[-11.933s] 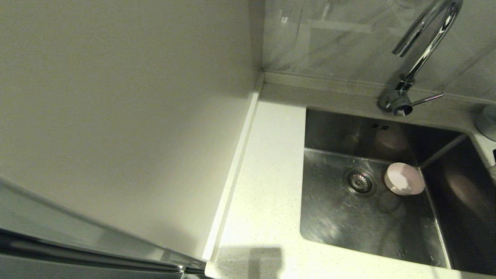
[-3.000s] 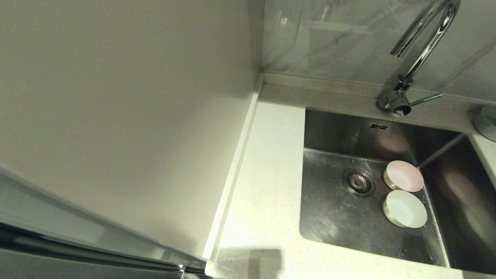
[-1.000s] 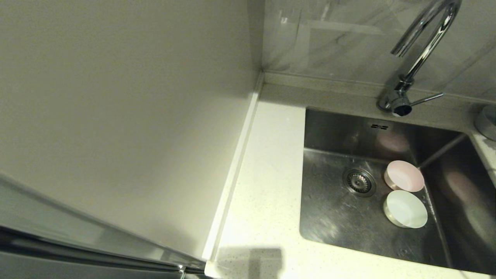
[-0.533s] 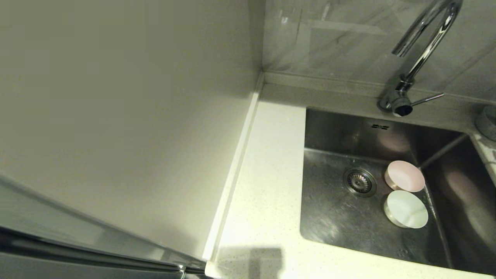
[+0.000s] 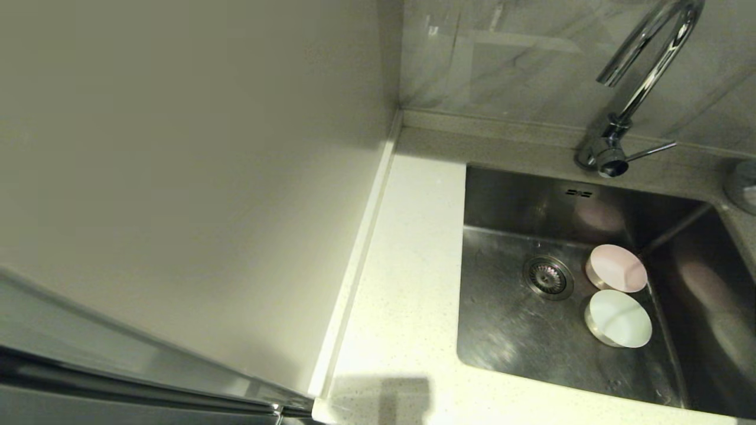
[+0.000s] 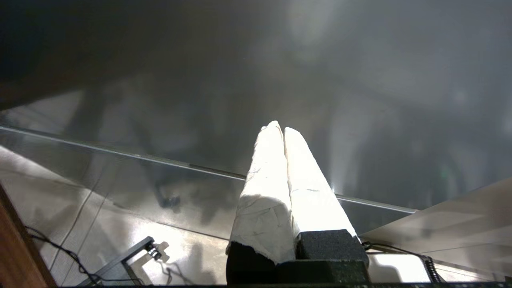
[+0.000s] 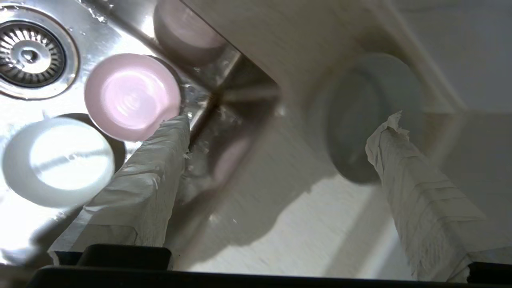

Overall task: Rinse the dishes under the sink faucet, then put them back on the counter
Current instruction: Put a bowl into the sink

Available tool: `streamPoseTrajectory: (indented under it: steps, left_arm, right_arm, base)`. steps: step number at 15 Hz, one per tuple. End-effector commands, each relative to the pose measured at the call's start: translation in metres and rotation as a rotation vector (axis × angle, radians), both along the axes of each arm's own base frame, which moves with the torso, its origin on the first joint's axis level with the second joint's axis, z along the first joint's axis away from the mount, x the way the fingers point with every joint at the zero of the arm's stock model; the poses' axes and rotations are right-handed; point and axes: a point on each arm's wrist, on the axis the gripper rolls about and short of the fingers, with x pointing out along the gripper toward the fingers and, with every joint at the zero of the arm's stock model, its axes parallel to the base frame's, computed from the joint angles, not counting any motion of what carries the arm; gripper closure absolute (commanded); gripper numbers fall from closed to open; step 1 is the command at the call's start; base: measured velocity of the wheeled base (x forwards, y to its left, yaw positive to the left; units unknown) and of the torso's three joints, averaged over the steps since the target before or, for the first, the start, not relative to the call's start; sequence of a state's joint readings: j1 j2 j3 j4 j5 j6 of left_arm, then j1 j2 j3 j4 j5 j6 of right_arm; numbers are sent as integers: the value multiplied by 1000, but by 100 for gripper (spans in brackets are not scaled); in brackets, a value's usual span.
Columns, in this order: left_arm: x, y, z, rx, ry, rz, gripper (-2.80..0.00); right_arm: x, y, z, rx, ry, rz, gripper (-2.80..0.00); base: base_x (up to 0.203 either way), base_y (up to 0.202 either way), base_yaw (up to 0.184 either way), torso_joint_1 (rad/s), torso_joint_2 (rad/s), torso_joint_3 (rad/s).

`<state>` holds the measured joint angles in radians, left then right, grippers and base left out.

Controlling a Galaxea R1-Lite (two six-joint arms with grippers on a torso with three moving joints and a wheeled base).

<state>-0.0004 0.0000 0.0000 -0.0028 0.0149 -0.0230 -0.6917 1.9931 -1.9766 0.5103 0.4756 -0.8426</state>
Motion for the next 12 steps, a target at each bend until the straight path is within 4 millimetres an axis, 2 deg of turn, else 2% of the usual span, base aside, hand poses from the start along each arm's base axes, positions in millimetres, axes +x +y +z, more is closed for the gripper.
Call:
streamPoseTrajectory:
  steps: [1, 5, 8, 10, 12]
  left_arm:
    - [0, 0, 0, -2, -4, 1, 0]
    - [0, 0, 0, 0, -3, 1, 0]
    - [0, 0, 0, -2, -3, 1, 0]
    - [0, 0, 0, -1, -5, 1, 0]
    - [0, 0, 0, -2, -3, 0, 0]
  right_arm:
    - [17, 9, -10, 8, 34, -21, -280]
    - [28, 16, -11, 45, 38, -181, -280]
    - [20, 24, 3, 105, -10, -235, -280]
    - [8, 30, 19, 131, -58, -232, -280]
    - [-20, 29, 43, 178, -140, -204, -280]
  base:
    - [0, 0, 0, 0, 0, 0]
    - [0, 0, 0, 0, 0, 0]
    - [0, 0, 0, 0, 0, 0]
    - [0, 0, 0, 0, 0, 0]
    - [0, 0, 0, 0, 0, 0]
